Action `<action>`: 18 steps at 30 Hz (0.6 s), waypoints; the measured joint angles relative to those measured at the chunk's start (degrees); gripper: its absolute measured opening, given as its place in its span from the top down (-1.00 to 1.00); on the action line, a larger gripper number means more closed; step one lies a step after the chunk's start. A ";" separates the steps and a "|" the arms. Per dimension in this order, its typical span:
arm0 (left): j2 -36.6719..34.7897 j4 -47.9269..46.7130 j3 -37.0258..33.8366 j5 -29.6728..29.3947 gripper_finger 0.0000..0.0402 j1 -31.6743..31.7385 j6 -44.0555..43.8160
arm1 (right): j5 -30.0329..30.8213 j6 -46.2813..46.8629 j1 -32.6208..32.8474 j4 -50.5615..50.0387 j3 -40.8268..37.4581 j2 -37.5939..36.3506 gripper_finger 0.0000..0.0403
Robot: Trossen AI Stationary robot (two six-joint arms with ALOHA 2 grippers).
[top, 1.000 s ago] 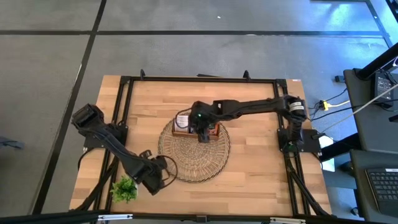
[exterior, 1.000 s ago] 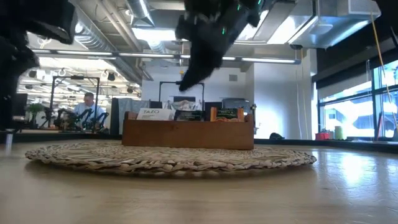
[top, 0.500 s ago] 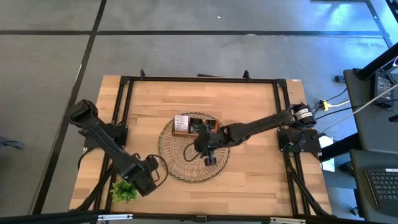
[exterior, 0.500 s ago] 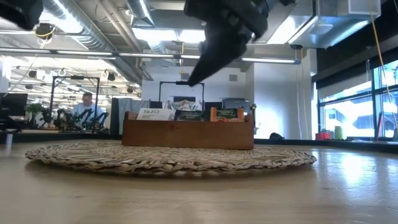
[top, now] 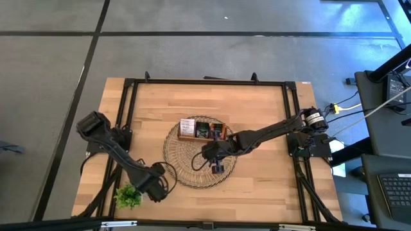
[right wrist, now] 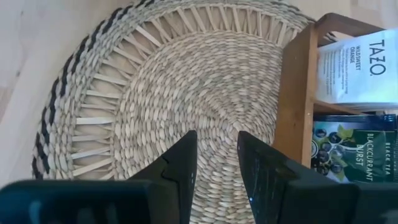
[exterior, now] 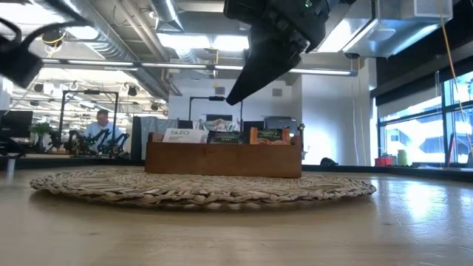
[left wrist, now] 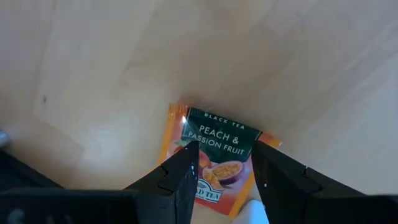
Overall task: Pick & Place Tea
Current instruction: Put the orange tea bag into the right slot of the wooden organizer
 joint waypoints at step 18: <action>3.20 2.30 0.03 2.72 0.29 1.24 5.26 | -0.16 3.79 2.62 -0.05 0.00 0.00 0.41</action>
